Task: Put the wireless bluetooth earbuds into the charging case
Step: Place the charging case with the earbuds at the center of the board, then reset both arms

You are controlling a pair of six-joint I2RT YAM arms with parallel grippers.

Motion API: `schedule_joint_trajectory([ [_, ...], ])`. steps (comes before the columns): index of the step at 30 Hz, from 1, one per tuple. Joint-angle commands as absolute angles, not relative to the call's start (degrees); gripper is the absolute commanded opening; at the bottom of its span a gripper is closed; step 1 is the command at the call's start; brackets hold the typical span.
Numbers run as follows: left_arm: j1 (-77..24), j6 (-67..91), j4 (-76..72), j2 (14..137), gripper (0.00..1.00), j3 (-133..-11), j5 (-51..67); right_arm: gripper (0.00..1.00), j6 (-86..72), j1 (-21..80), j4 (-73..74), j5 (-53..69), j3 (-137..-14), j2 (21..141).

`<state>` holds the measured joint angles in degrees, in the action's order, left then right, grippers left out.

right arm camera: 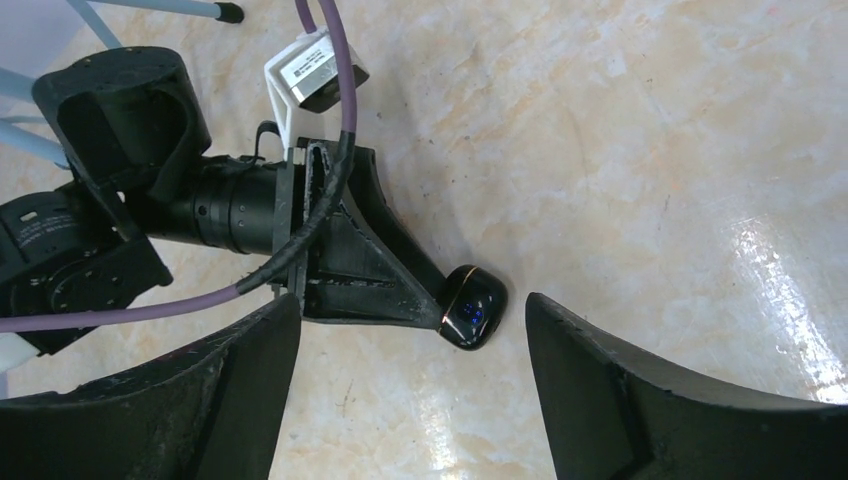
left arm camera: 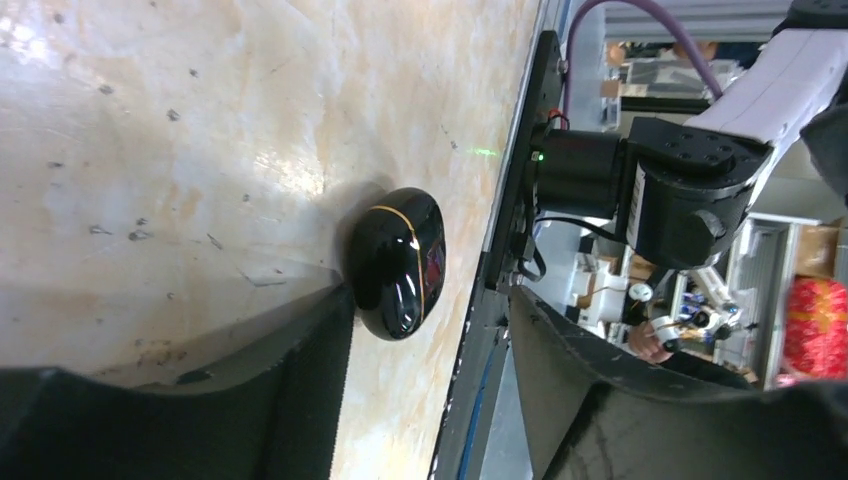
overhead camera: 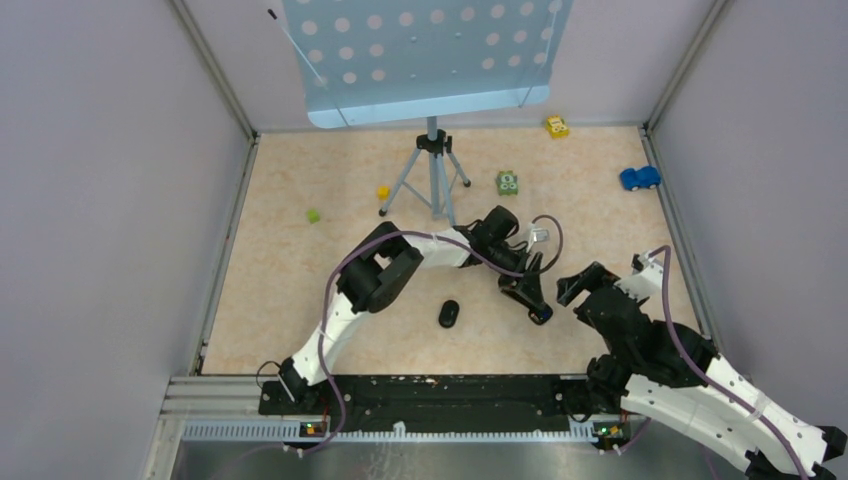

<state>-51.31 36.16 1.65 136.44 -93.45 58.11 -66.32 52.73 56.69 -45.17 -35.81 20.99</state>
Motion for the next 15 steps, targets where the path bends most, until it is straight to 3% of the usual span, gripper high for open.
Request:
schedule_joint_trajectory([
  [1,-51.6,29.8,8.5,131.4,0.69,-94.9,51.6,0.83,-66.7,52.5,57.7,-45.9,-38.6,20.9],
  [7,-51.6,24.4,14.4,121.3,0.77,-88.8,44.2,0.86,-67.4,52.5,58.5,-47.1,-40.8,24.9],
  [15,-51.7,25.2,14.1,99.3,0.78,-60.7,35.6,0.94,-67.6,52.5,62.9,-52.7,-45.9,30.8],
])
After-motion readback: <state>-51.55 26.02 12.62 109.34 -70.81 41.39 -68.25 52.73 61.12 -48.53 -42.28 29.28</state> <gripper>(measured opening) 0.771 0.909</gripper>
